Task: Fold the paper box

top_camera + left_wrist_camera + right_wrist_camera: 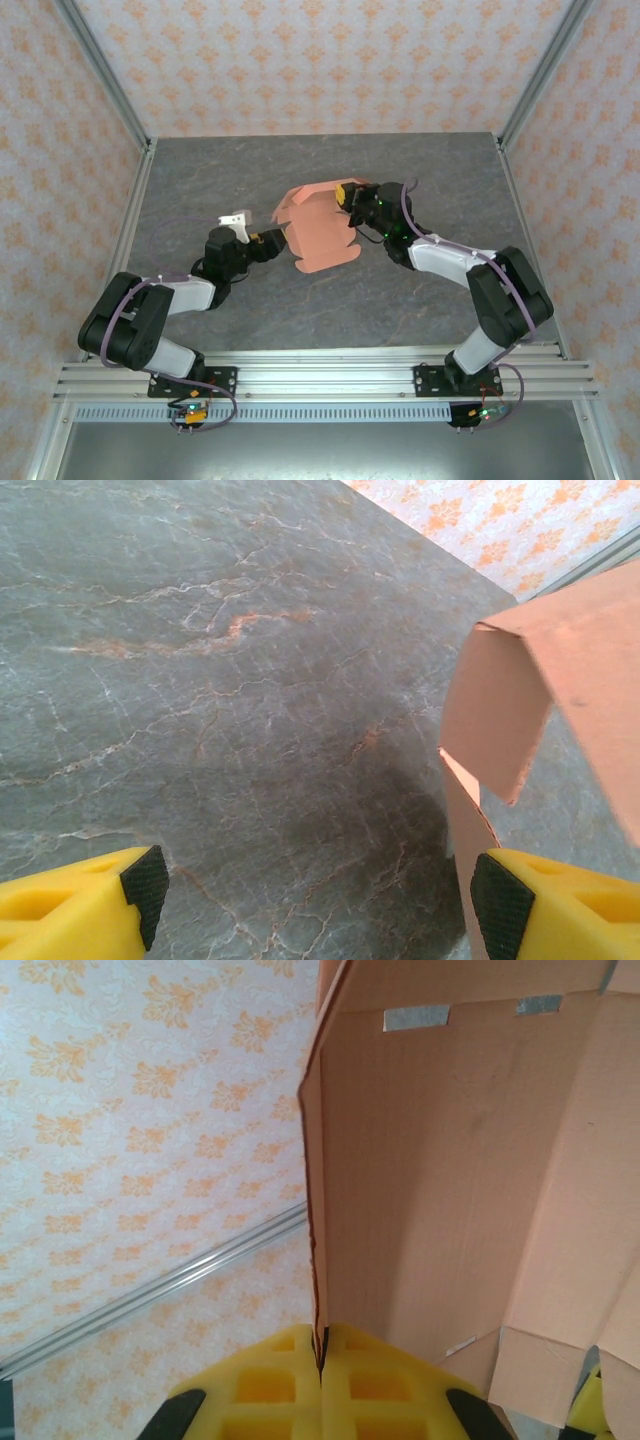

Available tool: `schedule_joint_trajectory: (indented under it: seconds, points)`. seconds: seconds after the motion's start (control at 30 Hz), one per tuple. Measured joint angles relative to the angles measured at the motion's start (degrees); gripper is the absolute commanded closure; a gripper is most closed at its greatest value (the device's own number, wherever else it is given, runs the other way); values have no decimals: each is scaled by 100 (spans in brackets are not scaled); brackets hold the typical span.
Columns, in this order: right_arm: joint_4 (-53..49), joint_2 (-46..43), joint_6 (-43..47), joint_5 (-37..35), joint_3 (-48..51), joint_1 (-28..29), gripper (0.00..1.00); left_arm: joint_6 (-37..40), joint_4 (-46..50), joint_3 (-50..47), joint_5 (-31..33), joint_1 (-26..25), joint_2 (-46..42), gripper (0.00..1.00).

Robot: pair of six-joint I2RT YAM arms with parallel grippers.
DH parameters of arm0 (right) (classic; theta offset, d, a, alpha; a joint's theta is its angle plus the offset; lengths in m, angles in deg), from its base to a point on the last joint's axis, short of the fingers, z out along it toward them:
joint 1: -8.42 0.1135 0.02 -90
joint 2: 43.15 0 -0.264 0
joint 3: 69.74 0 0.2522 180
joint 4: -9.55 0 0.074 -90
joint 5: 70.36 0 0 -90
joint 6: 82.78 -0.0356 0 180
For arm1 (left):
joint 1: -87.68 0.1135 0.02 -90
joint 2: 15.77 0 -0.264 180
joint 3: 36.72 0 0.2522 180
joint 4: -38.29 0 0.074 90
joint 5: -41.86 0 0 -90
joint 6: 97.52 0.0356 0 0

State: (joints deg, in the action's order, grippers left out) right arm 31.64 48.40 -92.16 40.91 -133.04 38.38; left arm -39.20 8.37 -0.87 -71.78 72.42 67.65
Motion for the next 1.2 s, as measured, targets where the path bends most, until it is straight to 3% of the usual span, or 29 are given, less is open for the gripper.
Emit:
schedule_joint_trajectory:
  seconds: [0.7,1.2]
  points:
    - [-157,-33,15,85,308,28,100,168,1032,146,890,0,-417,16]
    - [-249,-52,107,57,306,343,100,315,1008,435,450,-238,-144,17]
